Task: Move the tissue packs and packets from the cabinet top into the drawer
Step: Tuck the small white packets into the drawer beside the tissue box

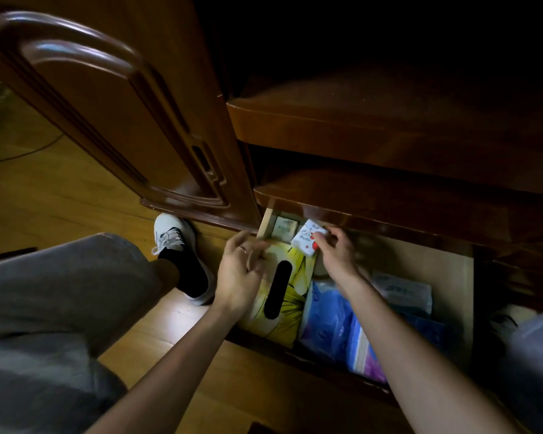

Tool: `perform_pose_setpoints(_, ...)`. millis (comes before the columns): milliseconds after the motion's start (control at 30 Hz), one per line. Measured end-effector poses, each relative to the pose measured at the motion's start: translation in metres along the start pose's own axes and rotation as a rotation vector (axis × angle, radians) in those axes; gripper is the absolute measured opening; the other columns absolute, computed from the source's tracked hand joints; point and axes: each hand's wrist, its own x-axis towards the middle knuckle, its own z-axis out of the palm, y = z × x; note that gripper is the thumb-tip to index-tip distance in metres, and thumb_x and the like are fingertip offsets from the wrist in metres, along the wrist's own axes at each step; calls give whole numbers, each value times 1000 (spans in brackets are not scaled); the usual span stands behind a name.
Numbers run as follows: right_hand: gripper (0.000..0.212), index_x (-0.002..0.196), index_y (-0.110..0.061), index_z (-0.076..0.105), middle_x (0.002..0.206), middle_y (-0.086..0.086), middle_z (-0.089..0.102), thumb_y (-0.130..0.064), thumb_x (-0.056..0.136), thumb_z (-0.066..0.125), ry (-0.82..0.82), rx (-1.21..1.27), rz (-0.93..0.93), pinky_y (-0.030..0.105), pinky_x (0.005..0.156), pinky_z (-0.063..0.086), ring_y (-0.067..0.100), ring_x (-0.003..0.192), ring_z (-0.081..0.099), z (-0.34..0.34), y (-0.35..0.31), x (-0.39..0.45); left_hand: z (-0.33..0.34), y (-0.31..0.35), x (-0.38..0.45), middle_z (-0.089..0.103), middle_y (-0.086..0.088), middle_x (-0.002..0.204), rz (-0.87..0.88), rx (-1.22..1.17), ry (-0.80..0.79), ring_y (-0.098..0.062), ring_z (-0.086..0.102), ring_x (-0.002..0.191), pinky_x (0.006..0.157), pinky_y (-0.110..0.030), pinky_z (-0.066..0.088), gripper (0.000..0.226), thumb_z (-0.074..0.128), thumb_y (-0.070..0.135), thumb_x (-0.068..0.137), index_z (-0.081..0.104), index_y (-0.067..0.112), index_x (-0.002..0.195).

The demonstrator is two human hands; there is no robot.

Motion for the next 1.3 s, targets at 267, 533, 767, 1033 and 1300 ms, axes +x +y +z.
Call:
perform_pose_setpoints(267, 38, 130, -19, 61, 128, 7, 64, -38, 96, 64, 116, -215, 45, 33, 83, 46, 28, 116, 61, 10, 17, 42, -4, -39, 5, 70, -2, 133, 15, 248, 26, -20, 66, 122, 102, -30, 53, 40, 58, 10, 98, 68, 19, 135)
perform_pose_setpoints(533, 52, 141, -25, 57, 142, 8, 57, -31, 92, 72, -95, -309, 67, 30, 93, 44, 27, 127, 56, 16, 16, 55, -4, -47, 17, 77, 0, 118, -73, 176, 61, -19, 71, 111, 100, -33, 56, 43, 60, 2, 91, 76, 26, 122)
perform_pose_setpoints(767, 73, 159, -30, 24, 162, 9, 28, -49, 97, 59, -136, -330, 158, 51, 109, 37, 35, 142, 38, 5, 7, 28, -5, -38, 15, 78, 1, 109, -77, 146, 38, -17, 72, 104, 93, -35, 58, 24, 65, 19, 95, 75, 23, 116)
perform_pose_setpoints(1033, 43, 136, -20, 56, 127, 4, 65, -36, 97, 64, -459, -631, -7, 29, 74, 53, 14, 94, 64, -73, -73, -59, -17, 54, -9, 55, -3, 135, 189, 348, -86, -25, 59, 122, 102, -33, 46, 43, 59, 21, 97, 56, 20, 140)
perform_pose_setpoints(1300, 25, 117, -22, 71, 95, -3, 77, -32, 94, 69, -334, -519, -467, 14, 55, 43, 3, 60, 59, -195, -244, -228, -86, 251, -80, 71, 12, 109, 1023, 635, 165, -10, 71, 86, 65, -27, 56, 25, 56, 29, 94, 70, 31, 114)
